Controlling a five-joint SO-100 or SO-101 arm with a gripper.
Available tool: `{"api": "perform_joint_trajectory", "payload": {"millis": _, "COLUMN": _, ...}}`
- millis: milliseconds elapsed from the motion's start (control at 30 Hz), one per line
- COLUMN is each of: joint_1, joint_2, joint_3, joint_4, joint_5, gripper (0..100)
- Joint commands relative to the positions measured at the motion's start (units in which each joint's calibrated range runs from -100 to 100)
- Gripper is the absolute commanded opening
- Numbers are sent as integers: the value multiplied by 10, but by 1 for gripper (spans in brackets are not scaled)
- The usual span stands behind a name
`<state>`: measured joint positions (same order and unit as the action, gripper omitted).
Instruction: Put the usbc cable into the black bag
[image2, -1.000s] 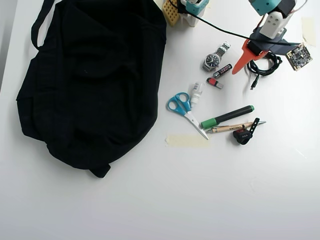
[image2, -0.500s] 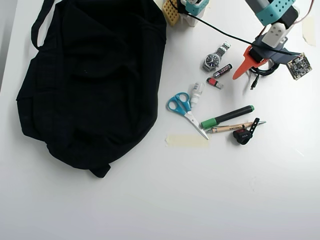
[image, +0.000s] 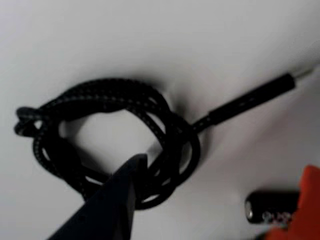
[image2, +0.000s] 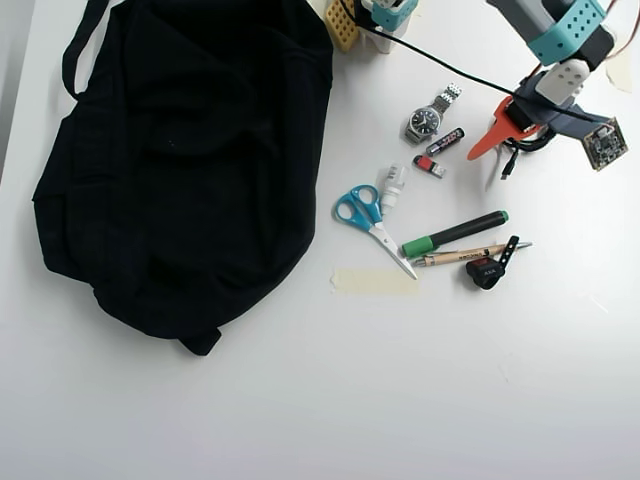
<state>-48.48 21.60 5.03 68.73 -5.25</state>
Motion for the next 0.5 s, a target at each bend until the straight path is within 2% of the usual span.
{"api": "perform_joint_trajectory", "payload": {"millis": 0, "joint_1": -8, "joint_2": 7, "joint_3": -64, "joint_4": 43, "joint_5": -2, "gripper": 39}}
{"api": "perform_joint_trajectory", "payload": {"millis": 467, "joint_1": -14, "joint_2": 24, "joint_3": -84, "joint_4": 35, "joint_5": -3, "gripper": 39}}
